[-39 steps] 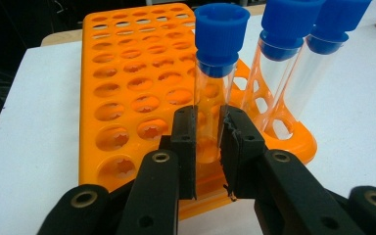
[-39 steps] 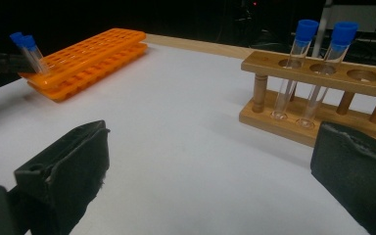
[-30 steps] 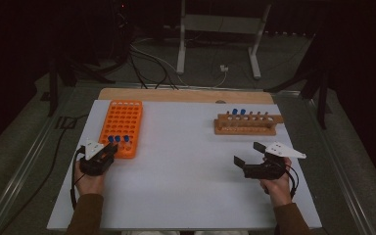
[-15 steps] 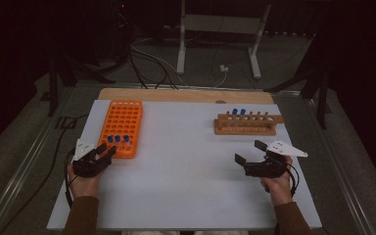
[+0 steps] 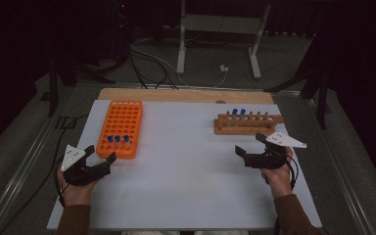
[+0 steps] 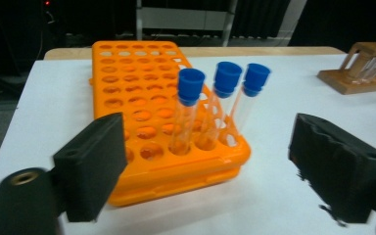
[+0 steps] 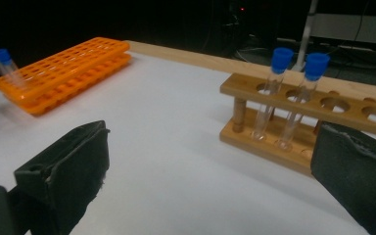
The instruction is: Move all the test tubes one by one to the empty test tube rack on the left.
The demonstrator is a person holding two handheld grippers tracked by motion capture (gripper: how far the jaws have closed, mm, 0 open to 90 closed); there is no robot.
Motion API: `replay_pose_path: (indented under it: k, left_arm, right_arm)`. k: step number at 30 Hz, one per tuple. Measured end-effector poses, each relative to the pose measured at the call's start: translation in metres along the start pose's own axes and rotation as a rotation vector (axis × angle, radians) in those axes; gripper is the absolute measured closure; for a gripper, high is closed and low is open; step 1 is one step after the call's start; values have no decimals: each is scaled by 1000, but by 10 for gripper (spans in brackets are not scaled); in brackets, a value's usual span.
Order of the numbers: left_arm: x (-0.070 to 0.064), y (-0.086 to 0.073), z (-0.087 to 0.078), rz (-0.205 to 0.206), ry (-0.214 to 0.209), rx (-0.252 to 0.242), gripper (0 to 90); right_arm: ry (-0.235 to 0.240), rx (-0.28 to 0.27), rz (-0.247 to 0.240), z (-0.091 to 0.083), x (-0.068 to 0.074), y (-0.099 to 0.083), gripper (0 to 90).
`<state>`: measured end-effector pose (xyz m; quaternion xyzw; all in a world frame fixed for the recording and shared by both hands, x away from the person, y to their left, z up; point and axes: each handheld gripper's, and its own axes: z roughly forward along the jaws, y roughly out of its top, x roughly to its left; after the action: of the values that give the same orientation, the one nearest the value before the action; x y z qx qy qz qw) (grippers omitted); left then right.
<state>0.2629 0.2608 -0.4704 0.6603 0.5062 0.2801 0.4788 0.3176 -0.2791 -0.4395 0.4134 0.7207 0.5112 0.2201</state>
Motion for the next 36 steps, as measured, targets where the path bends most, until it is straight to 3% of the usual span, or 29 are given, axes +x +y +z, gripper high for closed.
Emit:
replay_pose_path:
  k: [5,13,22,27,29,32,36]
  left_arm:
    - [0,0,-3,-7,16,-1,10]
    - [-2,-1,-1,4,16,3,7]
    - [-3,-2,1,4,13,9,8]
    - [-6,-3,4,9,7,17,8]
    - [-6,-3,4,13,7,21,8]
    - [-6,-3,4,11,5,21,8]
    - [-5,-3,4,7,5,21,8]
  right_arm:
    - [-21,-3,6,7,-6,10,9]
    - [-62,12,10,23,-21,24,10]
    - [-112,69,39,51,-46,28,80]
    - [-154,85,43,67,-55,30,194]
    - [-173,70,39,72,-58,31,298]
    - [-205,89,22,81,-58,31,430]
    - [-231,109,15,90,-59,27,552]
